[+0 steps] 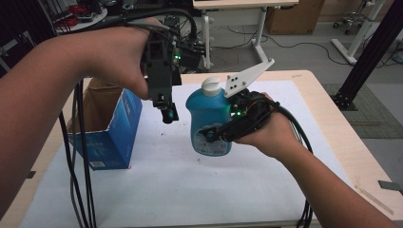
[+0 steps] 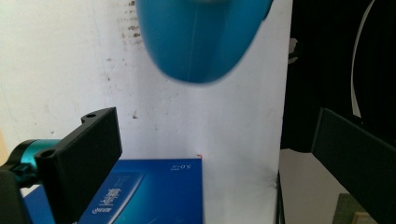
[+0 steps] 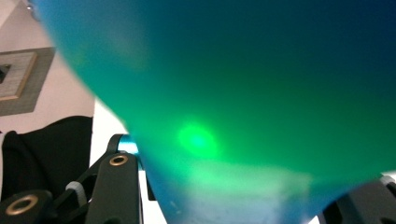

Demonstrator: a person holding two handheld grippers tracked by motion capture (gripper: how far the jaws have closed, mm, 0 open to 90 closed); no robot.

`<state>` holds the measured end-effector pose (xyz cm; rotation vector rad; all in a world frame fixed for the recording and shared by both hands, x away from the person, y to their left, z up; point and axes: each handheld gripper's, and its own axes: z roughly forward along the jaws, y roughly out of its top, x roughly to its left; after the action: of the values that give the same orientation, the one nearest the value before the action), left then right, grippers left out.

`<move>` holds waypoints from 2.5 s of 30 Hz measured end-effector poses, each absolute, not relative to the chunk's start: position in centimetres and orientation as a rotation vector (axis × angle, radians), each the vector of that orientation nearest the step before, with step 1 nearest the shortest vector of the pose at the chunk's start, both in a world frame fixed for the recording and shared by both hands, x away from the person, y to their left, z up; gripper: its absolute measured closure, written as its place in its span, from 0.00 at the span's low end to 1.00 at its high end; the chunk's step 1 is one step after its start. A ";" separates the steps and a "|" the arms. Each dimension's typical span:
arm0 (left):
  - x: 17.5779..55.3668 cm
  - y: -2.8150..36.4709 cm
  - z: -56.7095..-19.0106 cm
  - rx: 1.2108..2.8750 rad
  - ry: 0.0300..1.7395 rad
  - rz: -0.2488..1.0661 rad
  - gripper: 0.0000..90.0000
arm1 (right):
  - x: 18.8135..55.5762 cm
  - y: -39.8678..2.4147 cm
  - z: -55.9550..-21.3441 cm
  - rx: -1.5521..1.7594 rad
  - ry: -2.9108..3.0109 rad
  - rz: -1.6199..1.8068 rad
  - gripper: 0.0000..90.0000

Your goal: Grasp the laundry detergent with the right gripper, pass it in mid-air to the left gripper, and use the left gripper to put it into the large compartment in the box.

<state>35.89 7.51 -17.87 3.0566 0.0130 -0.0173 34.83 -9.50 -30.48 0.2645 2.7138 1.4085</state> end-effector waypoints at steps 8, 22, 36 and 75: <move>35.4 6.8 -18.1 3.051 -0.012 -0.040 0.02 | 34.3 -7.4 -30.1 0.179 2.740 1.446 0.51; 34.9 6.2 -18.7 3.057 -0.011 -0.047 0.02 | 34.0 -5.7 -29.9 0.135 2.744 1.492 0.51; 34.9 5.9 -19.4 3.052 0.018 -0.054 0.03 | 33.9 -5.4 -29.9 0.114 2.734 1.519 0.51; 35.7 5.7 -19.7 3.075 0.026 -0.073 0.29 | 34.3 -5.4 -30.1 0.122 2.741 1.515 0.51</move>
<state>35.72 5.70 -19.70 3.0749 0.0255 -0.0733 34.32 -5.40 -30.08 0.1222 2.7408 1.5148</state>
